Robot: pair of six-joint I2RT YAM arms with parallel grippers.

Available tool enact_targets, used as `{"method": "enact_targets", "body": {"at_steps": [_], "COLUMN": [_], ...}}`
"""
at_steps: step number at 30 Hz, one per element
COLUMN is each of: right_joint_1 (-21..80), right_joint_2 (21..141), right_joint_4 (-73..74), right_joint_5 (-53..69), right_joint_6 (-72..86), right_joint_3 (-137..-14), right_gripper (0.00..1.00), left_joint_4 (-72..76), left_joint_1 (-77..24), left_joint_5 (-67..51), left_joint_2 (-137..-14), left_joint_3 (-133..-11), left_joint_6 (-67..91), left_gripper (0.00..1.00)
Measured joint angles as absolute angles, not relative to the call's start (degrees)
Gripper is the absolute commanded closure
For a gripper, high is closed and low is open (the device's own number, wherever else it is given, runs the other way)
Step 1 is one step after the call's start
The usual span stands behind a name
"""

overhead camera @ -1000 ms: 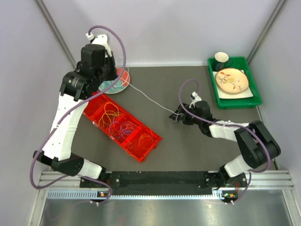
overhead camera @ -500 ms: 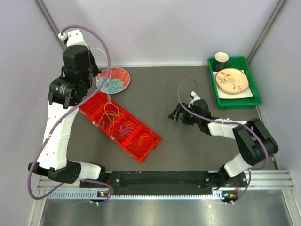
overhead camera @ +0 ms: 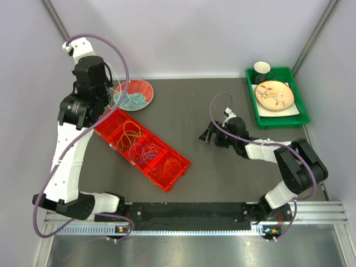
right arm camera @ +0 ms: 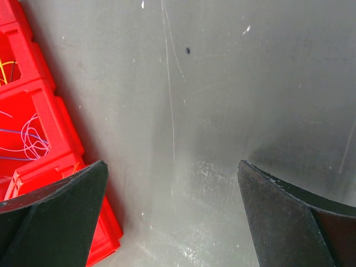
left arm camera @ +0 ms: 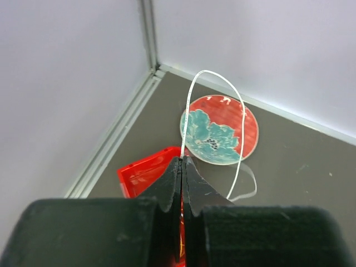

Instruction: Untangle the cables

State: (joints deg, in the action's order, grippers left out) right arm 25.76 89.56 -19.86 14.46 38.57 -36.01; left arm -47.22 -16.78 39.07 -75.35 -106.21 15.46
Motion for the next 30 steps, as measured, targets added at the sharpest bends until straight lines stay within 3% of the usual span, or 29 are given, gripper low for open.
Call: {"method": "enact_targets", "body": {"at_steps": [30], "right_joint_1": [25.8], "right_joint_2": [90.7], "right_joint_4": [-19.6], "right_joint_5": [14.7], "right_joint_6": [38.6], "right_joint_3": [-36.9], "right_gripper": [0.01], "left_joint_4": [-38.5], "left_joint_1": [-10.1], "left_joint_5": [49.0], "left_joint_2": [-73.3], "left_joint_3": [-89.0], "left_joint_6": [16.9], "left_gripper": [1.0]}}
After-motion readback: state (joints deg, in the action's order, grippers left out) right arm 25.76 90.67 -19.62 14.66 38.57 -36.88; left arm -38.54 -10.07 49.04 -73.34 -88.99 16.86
